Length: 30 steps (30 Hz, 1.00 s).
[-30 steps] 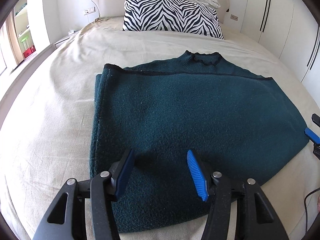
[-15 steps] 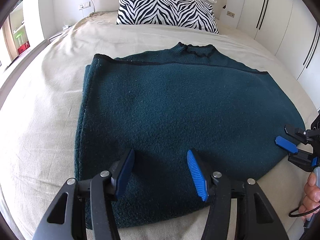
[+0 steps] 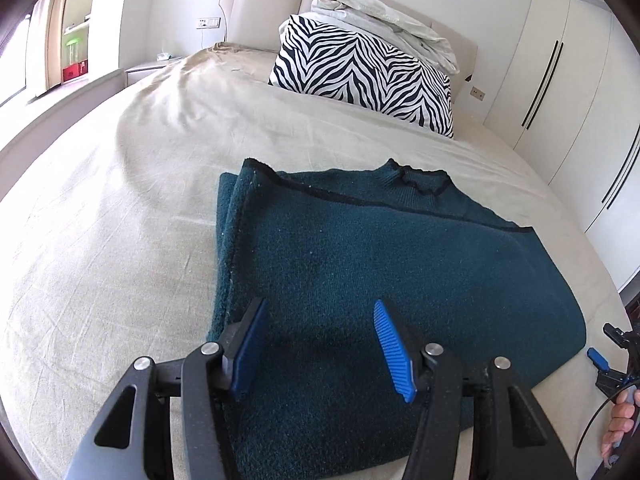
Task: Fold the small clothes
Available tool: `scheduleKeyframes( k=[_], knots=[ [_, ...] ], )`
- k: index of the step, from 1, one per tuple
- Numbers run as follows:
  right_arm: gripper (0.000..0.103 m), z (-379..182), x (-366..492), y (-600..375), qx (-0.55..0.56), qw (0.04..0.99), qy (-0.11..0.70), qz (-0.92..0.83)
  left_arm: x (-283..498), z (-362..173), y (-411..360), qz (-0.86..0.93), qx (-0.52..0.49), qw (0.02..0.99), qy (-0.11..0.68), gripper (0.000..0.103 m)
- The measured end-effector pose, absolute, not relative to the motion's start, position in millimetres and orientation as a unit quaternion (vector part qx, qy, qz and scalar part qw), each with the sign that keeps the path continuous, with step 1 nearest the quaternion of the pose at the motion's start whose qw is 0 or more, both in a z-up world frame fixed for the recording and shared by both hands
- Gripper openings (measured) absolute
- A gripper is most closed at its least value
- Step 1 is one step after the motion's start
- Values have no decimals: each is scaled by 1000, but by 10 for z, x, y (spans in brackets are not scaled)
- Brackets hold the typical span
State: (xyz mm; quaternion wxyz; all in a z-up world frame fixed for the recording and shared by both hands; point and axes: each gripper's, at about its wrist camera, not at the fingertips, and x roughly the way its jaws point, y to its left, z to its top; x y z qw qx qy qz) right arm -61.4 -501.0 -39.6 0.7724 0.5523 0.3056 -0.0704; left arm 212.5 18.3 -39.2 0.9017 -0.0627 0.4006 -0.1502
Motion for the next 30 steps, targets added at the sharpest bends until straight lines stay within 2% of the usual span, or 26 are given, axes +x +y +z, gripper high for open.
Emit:
scheduleKeyframes(
  k=[5,18,26,29,30],
  knots=[
    [51,-579,-358,-4764,561,760,322,-68,2213,-554,145,-172,-93,882,429,63],
    [51,-713,116,-4634,639,715,281,-45,2309,-590,180,-181,-127,876,428,65],
    [51,-670,679,-4539,590,749,297,-48,2343,-622,184,-182,-131,875,430,65],
    [47,-653,855,-4482,563,765,309,-52,2366,-632,199,-184,-136,873,432,65],
    [40,-653,901,-4471,553,770,314,-56,2374,-635,199,-184,-137,872,432,65]
  ],
)
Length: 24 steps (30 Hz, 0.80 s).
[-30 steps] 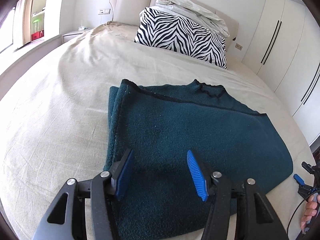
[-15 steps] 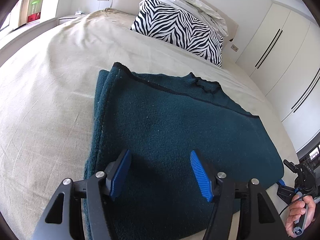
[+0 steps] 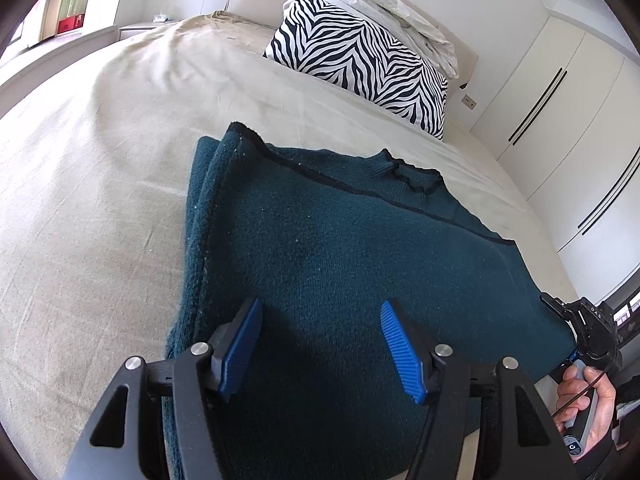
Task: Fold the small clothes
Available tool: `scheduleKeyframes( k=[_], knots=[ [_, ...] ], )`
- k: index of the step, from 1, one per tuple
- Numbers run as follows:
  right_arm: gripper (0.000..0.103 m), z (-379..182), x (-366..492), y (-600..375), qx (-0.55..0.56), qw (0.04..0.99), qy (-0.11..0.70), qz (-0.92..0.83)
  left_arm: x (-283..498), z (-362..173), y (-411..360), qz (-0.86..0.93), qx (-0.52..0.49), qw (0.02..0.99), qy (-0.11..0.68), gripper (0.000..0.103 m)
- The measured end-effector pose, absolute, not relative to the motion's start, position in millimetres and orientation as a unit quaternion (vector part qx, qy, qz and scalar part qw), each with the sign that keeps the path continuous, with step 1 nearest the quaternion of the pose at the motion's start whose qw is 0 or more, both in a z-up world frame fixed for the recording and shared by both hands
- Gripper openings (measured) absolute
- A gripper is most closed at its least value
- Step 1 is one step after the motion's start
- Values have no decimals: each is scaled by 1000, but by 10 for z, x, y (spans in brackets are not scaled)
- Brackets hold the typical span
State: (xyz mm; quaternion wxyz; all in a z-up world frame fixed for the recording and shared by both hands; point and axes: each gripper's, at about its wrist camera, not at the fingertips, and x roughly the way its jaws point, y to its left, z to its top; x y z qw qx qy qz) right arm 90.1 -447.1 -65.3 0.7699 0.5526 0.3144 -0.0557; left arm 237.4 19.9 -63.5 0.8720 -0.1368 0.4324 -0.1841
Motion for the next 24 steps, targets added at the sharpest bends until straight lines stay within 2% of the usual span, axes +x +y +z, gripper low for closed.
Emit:
scheduleKeyframes(
  k=[1,2,3,10,16,19,24],
  knots=[
    [28,-665,938,-4467,544,773,321,-61,2383,-640,199,-184,-138,871,433,65],
    [22,-689,959,-4476,541,772,326,-67,2393,-645,200,-185,-139,870,435,65],
    [12,-728,969,-4497,542,770,328,-73,2401,-650,200,-186,-140,870,436,65],
    [11,-635,1104,-4419,502,788,341,-101,2430,-668,226,-190,-154,864,441,66],
    [10,-355,1194,-4224,438,816,355,-127,2494,-699,366,-202,-210,844,452,66],
    [10,0,1353,-3833,358,854,360,-115,2517,-711,419,-208,-231,834,456,67],
    [10,440,1714,-2447,135,915,380,-18,2565,-742,542,-224,-281,812,460,72]
  ],
)
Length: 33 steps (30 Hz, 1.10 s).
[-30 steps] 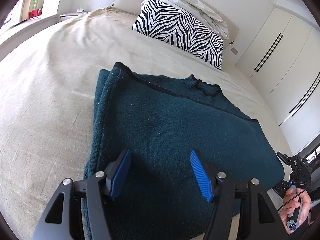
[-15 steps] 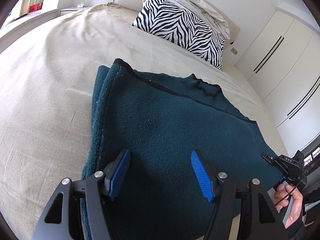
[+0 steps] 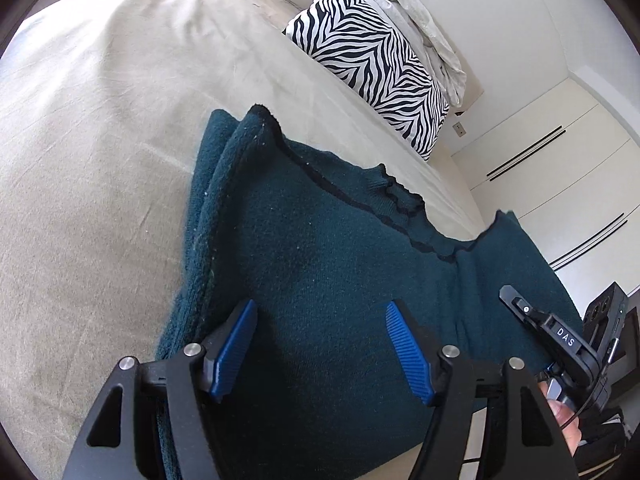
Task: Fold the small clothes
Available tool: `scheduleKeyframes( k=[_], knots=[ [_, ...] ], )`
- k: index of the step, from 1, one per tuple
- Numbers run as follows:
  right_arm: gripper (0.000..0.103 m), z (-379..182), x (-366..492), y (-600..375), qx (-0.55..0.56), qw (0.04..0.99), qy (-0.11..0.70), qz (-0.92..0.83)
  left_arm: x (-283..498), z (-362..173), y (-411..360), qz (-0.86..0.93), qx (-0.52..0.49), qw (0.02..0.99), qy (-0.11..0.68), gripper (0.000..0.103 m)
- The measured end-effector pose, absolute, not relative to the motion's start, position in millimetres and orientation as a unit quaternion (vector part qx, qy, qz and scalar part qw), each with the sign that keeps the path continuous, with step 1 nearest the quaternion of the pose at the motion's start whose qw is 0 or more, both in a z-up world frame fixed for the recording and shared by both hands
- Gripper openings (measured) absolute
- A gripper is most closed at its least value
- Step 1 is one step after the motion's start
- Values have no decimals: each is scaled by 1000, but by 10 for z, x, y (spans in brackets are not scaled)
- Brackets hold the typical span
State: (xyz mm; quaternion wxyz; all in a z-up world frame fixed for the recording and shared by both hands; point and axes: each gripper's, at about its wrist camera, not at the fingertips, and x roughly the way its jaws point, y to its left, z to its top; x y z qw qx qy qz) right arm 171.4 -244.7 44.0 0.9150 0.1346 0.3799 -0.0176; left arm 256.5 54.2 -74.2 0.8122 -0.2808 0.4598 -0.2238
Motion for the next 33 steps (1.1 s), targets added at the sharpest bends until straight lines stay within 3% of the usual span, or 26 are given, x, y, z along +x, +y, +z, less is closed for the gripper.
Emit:
scheduleKeyframes(
  k=[5,12,21,29,33],
  knots=[
    [10,35,1795,-1328,-57,907,415,49,2614,-800,696,-248,-351,780,456,80],
    [10,-135,1615,-976,-151,912,380,22,2671,-782,698,-266,-386,759,451,94],
    [10,-290,1221,-493,-332,899,287,7,2903,-604,656,-278,-361,749,481,91],
    [10,-385,1113,-416,-408,880,243,17,3293,-717,525,-307,-290,727,541,72],
    [10,-410,1086,-413,-424,875,233,29,3451,-857,662,-312,-310,706,555,20]
  ],
)
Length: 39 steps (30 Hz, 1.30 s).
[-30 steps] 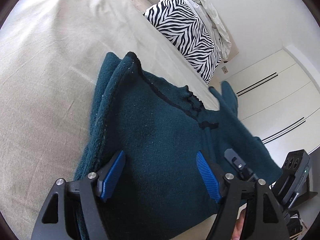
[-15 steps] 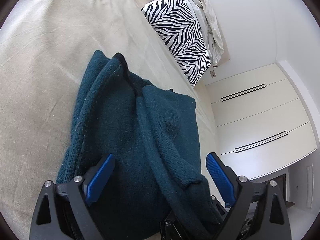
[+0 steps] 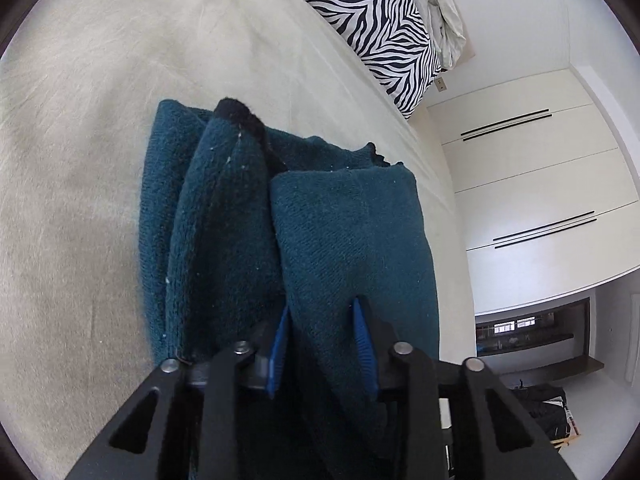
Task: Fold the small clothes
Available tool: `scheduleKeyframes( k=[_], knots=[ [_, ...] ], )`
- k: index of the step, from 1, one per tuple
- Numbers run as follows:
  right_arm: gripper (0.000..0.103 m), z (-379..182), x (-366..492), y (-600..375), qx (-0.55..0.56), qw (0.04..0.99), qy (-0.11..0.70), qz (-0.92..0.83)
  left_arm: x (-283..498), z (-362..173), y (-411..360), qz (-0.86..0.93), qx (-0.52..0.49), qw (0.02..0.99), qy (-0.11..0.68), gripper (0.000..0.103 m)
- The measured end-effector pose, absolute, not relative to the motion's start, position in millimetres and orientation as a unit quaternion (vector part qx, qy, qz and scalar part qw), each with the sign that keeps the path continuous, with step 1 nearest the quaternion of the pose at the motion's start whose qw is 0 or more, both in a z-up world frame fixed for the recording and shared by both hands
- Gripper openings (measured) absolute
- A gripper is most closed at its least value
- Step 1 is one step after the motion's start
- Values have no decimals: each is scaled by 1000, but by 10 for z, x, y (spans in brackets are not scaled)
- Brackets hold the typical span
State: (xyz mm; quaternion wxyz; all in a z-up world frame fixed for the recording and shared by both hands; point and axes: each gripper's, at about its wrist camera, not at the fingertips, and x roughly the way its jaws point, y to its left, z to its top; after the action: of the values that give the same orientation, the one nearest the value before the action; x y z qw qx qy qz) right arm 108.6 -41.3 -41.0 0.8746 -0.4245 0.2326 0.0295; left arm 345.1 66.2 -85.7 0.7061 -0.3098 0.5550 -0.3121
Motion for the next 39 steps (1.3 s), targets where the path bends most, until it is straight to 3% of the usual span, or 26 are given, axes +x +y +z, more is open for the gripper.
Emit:
scheduleKeyframes(
  k=[4,14,22,28,35,39],
  knots=[
    [10,-396,1137,-384,-431,872,231,30,3439,-777,710,-318,-305,717,540,14],
    [11,-38,1248,-343,-387,897,211,33,3272,-19,848,-335,-246,786,457,13],
    [15,-192,1579,-194,-331,898,274,95,3436,-491,1027,-262,-212,804,491,13],
    [21,-302,1424,-200,-360,884,267,136,3416,-517,1005,-260,-200,807,491,13],
    [21,-408,1092,-198,-363,878,268,157,3398,-566,1062,-259,-225,800,493,14],
    [14,-393,842,98,-369,880,255,153,3387,-508,1093,-259,-232,803,484,14]
  ],
)
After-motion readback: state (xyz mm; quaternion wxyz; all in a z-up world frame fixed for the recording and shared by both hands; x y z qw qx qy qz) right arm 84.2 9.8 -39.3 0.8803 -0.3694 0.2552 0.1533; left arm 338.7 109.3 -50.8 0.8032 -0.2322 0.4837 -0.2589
